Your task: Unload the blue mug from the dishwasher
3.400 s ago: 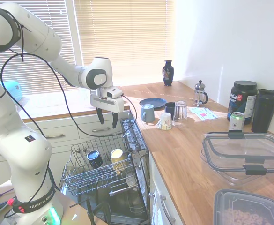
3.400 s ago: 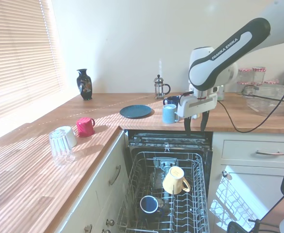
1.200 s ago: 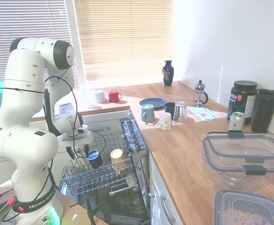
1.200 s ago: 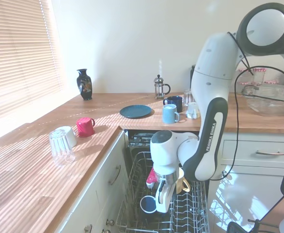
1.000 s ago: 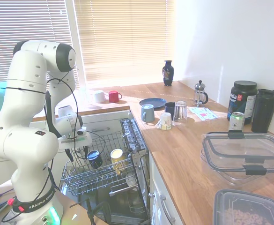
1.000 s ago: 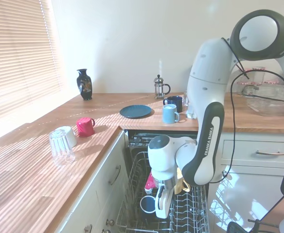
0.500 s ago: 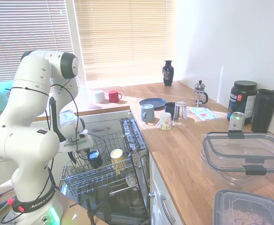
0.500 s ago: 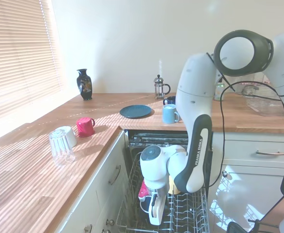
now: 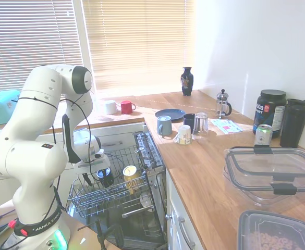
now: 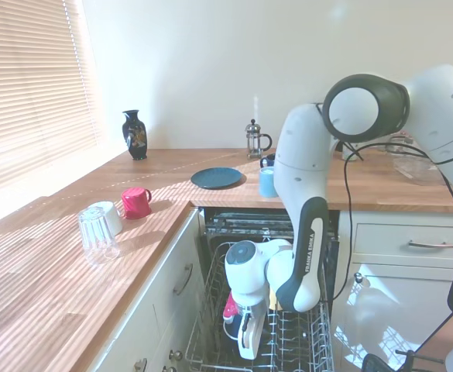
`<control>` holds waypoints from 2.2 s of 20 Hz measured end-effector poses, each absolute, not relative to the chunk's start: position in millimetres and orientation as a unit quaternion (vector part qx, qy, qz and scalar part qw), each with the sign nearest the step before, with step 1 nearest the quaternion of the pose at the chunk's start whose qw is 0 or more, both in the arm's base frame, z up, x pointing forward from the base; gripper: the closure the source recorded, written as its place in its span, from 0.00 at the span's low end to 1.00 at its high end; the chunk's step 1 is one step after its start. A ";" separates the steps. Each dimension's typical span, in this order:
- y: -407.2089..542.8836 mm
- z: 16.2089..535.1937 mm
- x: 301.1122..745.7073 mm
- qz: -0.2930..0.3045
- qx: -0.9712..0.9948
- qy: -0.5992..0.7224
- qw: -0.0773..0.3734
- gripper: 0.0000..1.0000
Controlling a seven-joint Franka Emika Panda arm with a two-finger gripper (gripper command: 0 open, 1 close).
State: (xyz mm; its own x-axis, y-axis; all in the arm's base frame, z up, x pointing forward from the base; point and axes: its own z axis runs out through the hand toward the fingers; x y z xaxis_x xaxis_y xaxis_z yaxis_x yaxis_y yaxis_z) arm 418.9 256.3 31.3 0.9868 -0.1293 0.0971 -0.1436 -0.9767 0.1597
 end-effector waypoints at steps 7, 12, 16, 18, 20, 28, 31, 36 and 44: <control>256.6 15.3 437.1 0.054 0.992 -0.075 0.085 0.00; 255.4 1.6 433.4 0.055 0.992 -0.075 0.080 1.00; 258.8 3.3 439.0 0.069 0.991 -0.080 0.077 1.00; 257.6 4.8 443.9 0.076 0.991 -0.084 0.074 1.00; 254.6 5.2 446.8 0.079 0.990 -0.087 0.074 1.00; 249.1 -4.3 443.9 0.087 0.989 -0.094 0.071 1.00; 245.6 -4.5 444.6 0.093 0.988 -0.098 0.069 1.00; 245.5 -5.4 441.9 0.102 0.987 -0.105 0.065 1.00; 242.4 -5.5 440.7 0.104 0.987 -0.106 0.058 1.00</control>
State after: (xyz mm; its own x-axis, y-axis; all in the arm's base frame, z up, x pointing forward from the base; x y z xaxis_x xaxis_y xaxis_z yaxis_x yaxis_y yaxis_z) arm 440.7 242.4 -5.5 0.9559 -0.1966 0.2184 -0.2207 -0.9710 0.0916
